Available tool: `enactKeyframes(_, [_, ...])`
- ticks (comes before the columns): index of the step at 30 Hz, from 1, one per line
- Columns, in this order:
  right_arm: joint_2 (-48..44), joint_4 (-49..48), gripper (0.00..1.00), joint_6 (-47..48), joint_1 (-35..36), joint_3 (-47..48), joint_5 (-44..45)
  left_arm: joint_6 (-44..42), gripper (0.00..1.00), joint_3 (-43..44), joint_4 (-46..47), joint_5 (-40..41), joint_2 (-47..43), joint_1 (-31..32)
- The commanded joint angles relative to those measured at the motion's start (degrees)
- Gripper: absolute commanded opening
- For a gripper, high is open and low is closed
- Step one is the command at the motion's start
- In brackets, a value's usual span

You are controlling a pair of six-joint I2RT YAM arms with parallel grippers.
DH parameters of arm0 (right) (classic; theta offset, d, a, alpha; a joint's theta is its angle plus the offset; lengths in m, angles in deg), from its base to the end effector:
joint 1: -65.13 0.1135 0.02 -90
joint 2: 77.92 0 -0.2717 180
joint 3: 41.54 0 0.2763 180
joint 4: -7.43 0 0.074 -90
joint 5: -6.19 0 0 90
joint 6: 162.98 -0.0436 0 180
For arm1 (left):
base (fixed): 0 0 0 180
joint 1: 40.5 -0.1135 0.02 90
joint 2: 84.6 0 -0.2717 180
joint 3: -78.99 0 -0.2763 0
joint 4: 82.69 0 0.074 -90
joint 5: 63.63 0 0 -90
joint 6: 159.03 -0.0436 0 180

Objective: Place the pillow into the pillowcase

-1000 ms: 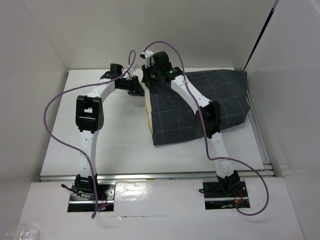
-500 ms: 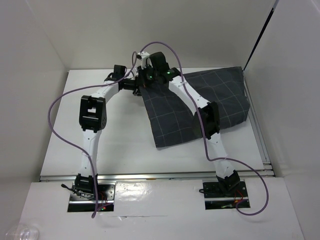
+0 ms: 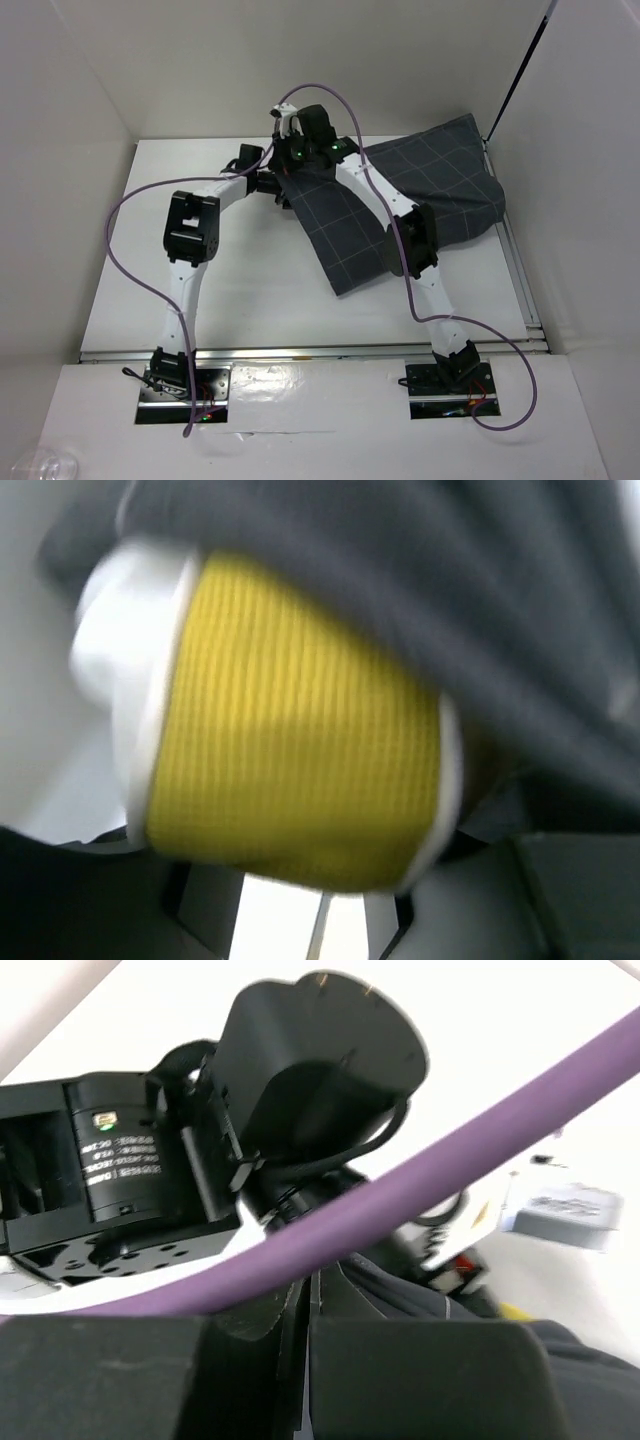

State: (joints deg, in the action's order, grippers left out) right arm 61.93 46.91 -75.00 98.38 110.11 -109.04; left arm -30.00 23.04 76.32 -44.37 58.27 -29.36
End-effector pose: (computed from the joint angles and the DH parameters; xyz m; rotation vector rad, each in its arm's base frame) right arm 0.4904 0.3437 0.2925 -0.8344 1.9355 0.8281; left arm 0.5474 -0.1497 0.1318 0.1792 2.3056 -1.8466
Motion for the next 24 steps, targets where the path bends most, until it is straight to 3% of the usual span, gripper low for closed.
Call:
enactKeyframes(1, [-3.88,-9.01,0.0,-1.15,1.91,0.11,-2.46,-7.81,0.56,-4.78,-4.63,6.56,-6.89,-0.4])
enactKeyframes(5, [-5.03,-10.67,0.0,-0.62,-1.78,-1.03,0.53,-6.69,0.57,-20.16,-1.41,24.79,-19.27,-6.46])
enactKeyframes(8, [-6.08,-12.51,0.0,1.57,-3.2,-1.56,3.16,-6.15,0.58,-27.64,-0.61,33.97,-28.68,-11.3])
enactKeyframes(13, [-4.85,-15.23,0.0,3.42,-4.43,-0.94,5.54,-16.4,0.59,-28.36,-8.66,32.95,-37.73,-13.68])
enactKeyframes(16, [-3.71,-19.36,0.0,3.96,-4.95,-1.47,8.79,-23.54,0.57,-30.81,-13.76,26.81,-41.69,-13.68])
enactKeyframes(24, [-0.28,-28.95,0.0,3.96,-4.95,1.34,13.63,-36.65,0.52,-34.95,-23.89,21.61,-46.54,-11.23])
